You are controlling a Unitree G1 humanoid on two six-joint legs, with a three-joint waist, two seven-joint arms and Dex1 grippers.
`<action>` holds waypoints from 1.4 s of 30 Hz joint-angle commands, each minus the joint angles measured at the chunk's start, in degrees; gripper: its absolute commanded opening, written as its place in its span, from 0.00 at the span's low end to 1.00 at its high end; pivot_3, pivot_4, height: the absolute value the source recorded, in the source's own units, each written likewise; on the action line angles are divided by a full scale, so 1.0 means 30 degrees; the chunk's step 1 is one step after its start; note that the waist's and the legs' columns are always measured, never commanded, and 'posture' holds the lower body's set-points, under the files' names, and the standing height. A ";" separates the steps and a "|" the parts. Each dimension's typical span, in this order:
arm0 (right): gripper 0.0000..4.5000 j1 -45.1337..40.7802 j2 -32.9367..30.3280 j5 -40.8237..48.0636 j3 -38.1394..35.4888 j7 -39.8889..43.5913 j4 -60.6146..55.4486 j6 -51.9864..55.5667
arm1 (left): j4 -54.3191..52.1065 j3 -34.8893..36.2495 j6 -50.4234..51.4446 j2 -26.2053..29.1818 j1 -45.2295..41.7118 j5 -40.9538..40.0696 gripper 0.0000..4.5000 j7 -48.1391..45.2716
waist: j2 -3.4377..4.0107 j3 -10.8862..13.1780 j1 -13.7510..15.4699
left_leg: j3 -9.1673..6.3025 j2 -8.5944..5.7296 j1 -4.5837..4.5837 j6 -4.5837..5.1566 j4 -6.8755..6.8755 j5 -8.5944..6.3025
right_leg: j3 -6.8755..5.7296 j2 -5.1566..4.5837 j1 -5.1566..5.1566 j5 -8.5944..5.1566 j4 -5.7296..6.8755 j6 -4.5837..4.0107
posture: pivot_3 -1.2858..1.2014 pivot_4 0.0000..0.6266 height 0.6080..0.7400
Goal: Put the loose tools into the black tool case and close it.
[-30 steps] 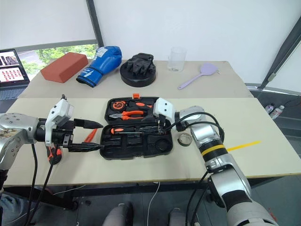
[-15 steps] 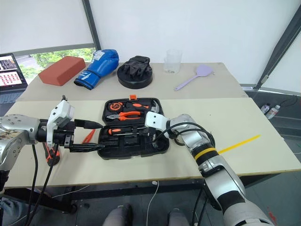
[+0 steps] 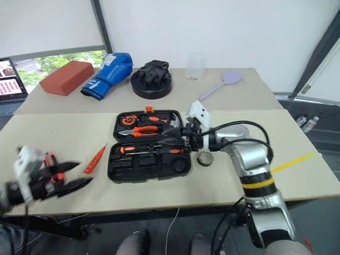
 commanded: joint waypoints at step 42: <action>1.00 0.2778 -0.3886 0.5114 -0.1659 -0.2818 -0.6821 0.1642 | 0.8928 -1.2582 0.6816 0.4561 -1.5434 0.3106 0.10 0.5837 | -0.0042 -0.0016 0.0286 | -0.0074 -0.0003 0.0077 -0.0067 0.0042 -0.0090 | 0.0022 0.0062 0.0058 0.0187 -0.0258 -0.0026 | 0.52 0.24 0.97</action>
